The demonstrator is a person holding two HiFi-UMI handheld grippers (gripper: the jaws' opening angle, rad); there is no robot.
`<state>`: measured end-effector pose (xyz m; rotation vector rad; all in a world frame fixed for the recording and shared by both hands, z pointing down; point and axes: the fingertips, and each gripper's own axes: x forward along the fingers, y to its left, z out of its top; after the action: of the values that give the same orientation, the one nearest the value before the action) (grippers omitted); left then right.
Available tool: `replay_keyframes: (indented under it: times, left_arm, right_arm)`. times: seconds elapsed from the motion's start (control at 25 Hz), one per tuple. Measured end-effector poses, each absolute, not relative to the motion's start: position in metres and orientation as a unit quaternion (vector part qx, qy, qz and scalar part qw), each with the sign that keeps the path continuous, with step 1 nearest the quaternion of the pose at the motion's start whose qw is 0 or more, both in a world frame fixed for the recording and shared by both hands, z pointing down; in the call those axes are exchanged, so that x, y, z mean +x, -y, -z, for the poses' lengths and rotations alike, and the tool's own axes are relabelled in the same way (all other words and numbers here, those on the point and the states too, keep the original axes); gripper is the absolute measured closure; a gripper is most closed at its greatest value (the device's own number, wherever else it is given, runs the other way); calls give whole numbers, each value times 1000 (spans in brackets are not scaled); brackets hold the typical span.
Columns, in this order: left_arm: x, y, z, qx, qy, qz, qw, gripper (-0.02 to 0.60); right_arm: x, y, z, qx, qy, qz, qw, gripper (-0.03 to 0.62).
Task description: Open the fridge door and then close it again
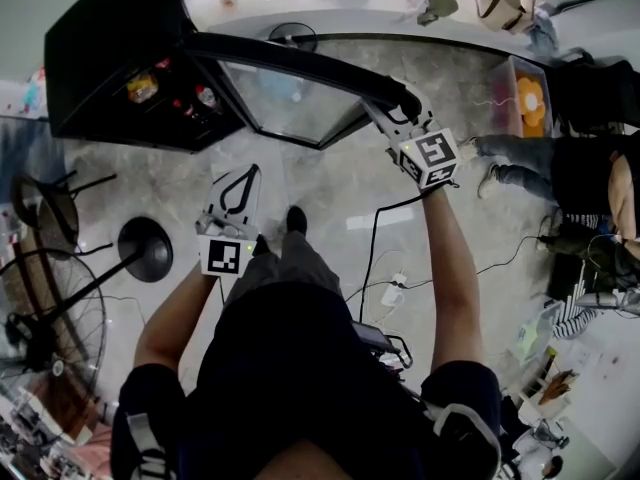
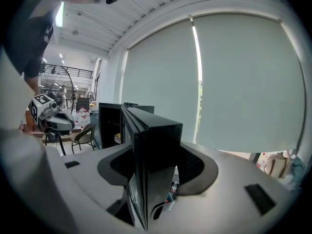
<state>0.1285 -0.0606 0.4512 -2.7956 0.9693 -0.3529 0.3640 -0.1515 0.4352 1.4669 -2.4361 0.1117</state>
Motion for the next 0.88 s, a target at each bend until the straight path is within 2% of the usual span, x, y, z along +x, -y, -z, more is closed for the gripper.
replay_keyframes:
  times: [0.88]
  left_arm:
    - [159, 87, -456, -938, -320, 120, 62, 560]
  right_arm:
    - [399, 213, -436, 497, 855, -21, 145, 335]
